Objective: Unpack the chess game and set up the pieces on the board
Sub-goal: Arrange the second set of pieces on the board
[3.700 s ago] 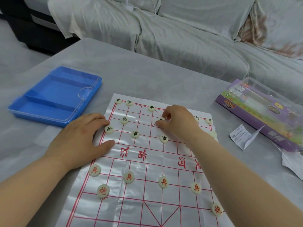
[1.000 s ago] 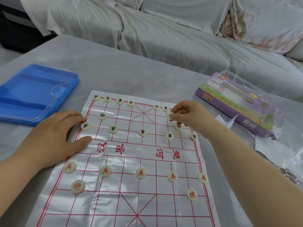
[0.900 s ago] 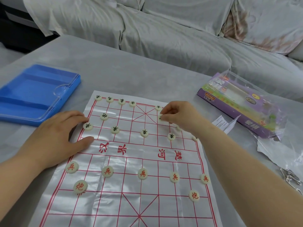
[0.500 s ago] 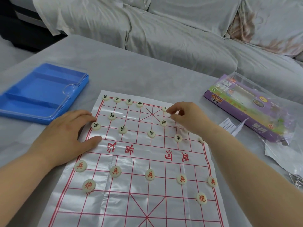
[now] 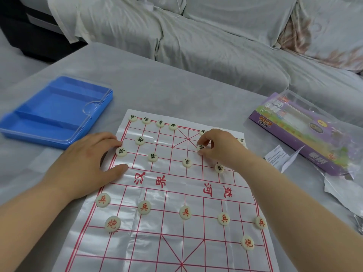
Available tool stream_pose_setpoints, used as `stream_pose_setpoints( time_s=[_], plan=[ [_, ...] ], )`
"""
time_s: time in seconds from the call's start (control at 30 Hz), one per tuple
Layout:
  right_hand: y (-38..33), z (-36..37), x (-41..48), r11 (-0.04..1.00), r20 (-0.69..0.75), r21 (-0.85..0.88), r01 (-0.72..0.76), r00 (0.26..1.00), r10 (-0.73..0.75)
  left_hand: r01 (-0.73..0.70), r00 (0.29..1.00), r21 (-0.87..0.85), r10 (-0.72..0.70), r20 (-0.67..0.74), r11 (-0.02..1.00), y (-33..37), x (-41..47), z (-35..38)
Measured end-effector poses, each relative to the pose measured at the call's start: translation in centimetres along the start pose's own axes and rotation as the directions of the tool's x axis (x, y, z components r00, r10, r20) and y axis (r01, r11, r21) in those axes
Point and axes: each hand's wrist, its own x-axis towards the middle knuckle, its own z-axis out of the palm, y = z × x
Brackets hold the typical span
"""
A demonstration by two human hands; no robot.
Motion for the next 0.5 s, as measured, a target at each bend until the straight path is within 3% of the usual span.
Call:
stream_pose_setpoints(
  time_s=[0.17, 0.37, 0.5],
  plan=[
    [-1.0, -0.7, 1.8, 1.000, -0.147, 0.012, 0.024, 0.989, -0.022, -0.012, 1.000, 0.010, 0.012, 0.002, 1.000, -0.1, 0.1, 0.0],
    [-2.3, 0.1, 4.7, 0.995, -0.111, -0.097, 0.030, 0.993, -0.041, -0.023, 1.000, 0.003, 0.023, -0.009, 1.000, -0.3, 0.1, 0.0],
    [-2.2, 0.1, 5.2, 0.998, -0.119, -0.057, 0.011, 0.993, -0.018, -0.024, 1.000, 0.001, 0.024, -0.010, 1.000, -0.5, 0.1, 0.2]
  ],
)
